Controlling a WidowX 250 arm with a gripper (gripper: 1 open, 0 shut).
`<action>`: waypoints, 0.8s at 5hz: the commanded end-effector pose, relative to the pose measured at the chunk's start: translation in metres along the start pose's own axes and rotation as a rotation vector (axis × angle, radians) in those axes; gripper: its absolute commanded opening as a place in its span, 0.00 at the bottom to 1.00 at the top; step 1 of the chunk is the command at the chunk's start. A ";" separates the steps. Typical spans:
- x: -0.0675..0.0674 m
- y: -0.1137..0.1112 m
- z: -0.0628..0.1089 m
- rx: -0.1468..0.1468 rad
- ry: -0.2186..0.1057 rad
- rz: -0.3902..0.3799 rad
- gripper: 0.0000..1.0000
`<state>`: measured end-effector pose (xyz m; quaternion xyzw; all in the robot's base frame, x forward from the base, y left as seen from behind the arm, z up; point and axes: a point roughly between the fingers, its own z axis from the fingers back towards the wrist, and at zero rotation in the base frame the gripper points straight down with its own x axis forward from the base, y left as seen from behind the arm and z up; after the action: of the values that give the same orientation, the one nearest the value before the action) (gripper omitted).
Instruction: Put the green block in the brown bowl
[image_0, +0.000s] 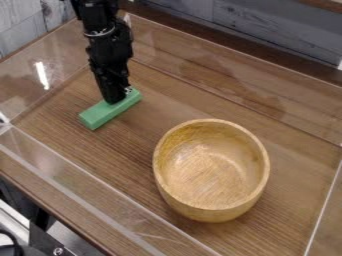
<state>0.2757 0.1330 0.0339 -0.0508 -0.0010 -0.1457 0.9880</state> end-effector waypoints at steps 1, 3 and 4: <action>-0.001 0.006 0.000 0.016 -0.006 0.016 1.00; -0.007 0.003 0.008 -0.004 0.018 0.094 0.00; -0.008 0.005 0.002 -0.011 0.026 0.106 1.00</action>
<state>0.2693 0.1354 0.0328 -0.0607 0.0202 -0.0979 0.9931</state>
